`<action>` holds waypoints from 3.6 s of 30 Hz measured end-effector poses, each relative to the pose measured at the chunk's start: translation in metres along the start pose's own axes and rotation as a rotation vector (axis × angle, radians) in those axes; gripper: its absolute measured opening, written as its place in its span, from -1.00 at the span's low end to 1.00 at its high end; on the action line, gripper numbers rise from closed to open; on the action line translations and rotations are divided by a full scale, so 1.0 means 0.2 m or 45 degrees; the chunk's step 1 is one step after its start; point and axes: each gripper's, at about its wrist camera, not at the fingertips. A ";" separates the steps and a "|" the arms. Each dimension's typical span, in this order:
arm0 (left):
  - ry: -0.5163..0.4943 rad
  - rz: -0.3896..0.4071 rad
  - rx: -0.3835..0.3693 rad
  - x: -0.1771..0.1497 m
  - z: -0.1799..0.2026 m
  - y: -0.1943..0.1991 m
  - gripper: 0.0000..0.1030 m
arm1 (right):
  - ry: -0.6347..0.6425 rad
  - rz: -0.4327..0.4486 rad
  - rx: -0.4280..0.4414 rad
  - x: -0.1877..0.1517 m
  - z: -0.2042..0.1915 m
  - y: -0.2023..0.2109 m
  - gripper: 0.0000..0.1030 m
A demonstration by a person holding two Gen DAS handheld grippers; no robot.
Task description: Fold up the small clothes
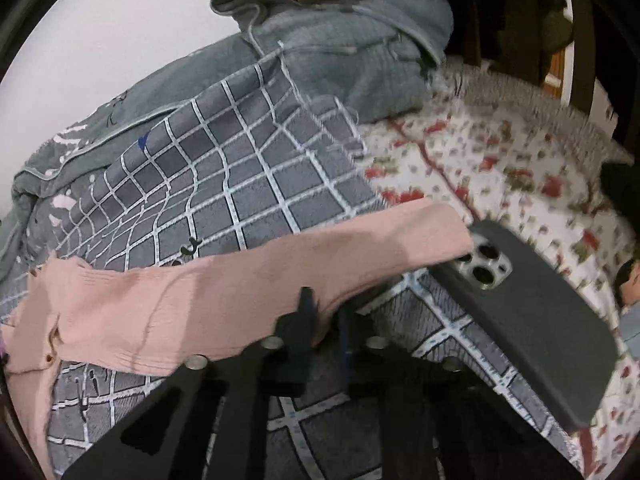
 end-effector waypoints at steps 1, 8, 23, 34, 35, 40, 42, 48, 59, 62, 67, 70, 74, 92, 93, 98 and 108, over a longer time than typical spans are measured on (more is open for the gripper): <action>0.001 0.000 -0.004 0.00 0.00 0.00 0.54 | 0.026 0.033 -0.015 0.00 -0.02 0.02 -0.87; 0.077 0.020 -0.093 0.00 -0.06 0.02 0.54 | 0.148 0.394 -0.079 0.01 -0.26 0.29 -0.89; 0.285 0.066 -0.115 -0.02 -0.47 0.17 0.54 | 0.481 0.452 0.378 -0.12 -1.64 0.72 -0.89; 0.305 0.094 -0.127 -0.02 -0.60 0.21 0.54 | 0.767 0.011 0.707 -0.81 -2.54 0.46 -0.85; 0.304 0.096 -0.130 -0.02 -0.60 0.21 0.54 | 0.798 -0.065 0.740 -0.87 -2.56 0.42 -0.78; 0.307 0.120 -0.171 -0.01 -0.57 0.21 0.54 | 0.854 -0.110 0.769 -0.91 -2.44 0.42 -0.20; 0.306 0.119 -0.213 -0.01 -0.54 0.20 0.54 | 0.804 -0.047 0.775 -0.84 -2.30 0.46 0.08; 0.238 0.099 -0.293 0.02 -0.36 0.16 0.54 | 0.774 0.067 0.640 -0.61 -1.85 0.51 0.09; 0.148 0.156 -0.208 0.06 -0.13 0.17 0.54 | 0.615 -0.126 0.445 -0.54 -1.34 0.17 0.11; 0.144 0.133 -0.210 0.06 -0.11 0.14 0.54 | 0.623 -0.164 0.395 -0.53 -1.39 0.10 0.10; 0.110 -0.018 -0.071 0.05 -0.08 0.02 0.54 | 0.498 -0.177 0.399 -0.51 -1.34 0.02 -0.51; 0.122 -0.018 -0.087 0.04 -0.10 0.02 0.51 | 0.433 -0.164 0.461 -0.48 -1.28 0.06 -0.48; 0.110 0.042 -0.113 0.04 -0.10 0.07 0.51 | 0.485 -0.169 0.590 -0.48 -1.27 0.13 -0.30; 0.007 0.040 -0.059 0.02 0.01 0.04 0.26 | 0.415 -0.211 0.470 -0.53 -1.31 0.02 -0.13; 0.002 0.044 -0.051 0.02 0.01 0.04 0.26 | 0.416 -0.205 0.471 -0.53 -1.31 0.03 -0.13; 0.003 0.042 -0.046 0.02 0.01 0.04 0.26 | 0.408 -0.192 0.485 -0.53 -1.30 0.04 -0.18; -0.011 0.052 -0.050 0.01 0.02 0.05 0.13 | 0.369 -0.187 0.512 -0.54 -1.27 0.06 -0.37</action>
Point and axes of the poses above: each gripper's, at about its wrist camera, not at the fingertips, and y roughly against the way its jaws point, z to its right, x to its top, and after that the axes turned 7 degrees about -y, right-handed
